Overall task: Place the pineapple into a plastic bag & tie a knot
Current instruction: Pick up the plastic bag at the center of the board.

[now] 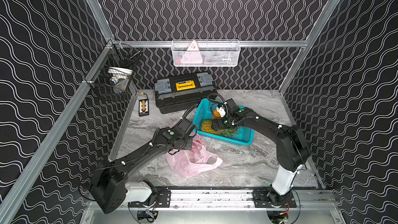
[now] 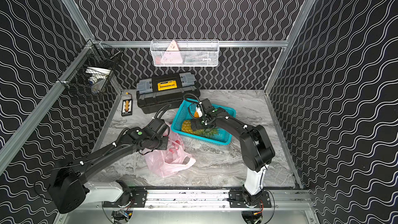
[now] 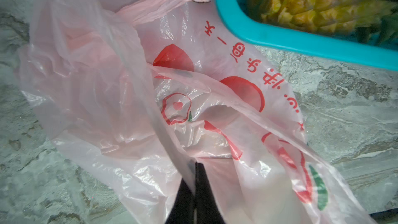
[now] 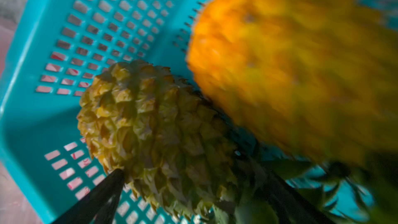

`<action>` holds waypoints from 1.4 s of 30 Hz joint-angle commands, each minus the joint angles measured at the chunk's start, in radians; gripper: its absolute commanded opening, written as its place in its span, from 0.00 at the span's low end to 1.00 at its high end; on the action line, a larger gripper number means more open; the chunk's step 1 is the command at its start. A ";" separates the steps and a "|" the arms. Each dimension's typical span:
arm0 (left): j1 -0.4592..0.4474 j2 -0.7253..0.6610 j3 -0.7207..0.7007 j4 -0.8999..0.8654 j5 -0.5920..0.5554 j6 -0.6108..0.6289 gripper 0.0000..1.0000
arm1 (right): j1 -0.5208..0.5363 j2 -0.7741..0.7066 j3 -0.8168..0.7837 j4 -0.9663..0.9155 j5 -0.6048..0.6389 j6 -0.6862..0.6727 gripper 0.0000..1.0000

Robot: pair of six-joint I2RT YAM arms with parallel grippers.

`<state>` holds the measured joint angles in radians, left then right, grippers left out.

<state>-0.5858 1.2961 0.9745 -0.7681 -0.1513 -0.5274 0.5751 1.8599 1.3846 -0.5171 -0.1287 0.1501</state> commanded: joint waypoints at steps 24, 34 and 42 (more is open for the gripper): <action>0.147 0.016 0.033 0.012 0.170 0.120 0.00 | 0.009 0.076 -0.091 -0.063 -0.094 -0.042 0.96; 0.151 0.008 0.026 0.050 0.202 0.132 0.00 | -0.031 0.020 -0.140 0.074 -0.110 0.059 0.54; 0.152 -0.053 0.034 0.121 0.245 0.155 0.00 | -0.050 -0.242 -0.110 0.110 -0.200 0.080 0.41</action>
<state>-0.4366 1.2575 0.9962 -0.6937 0.0696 -0.3939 0.5224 1.6650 1.2510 -0.4492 -0.2756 0.2054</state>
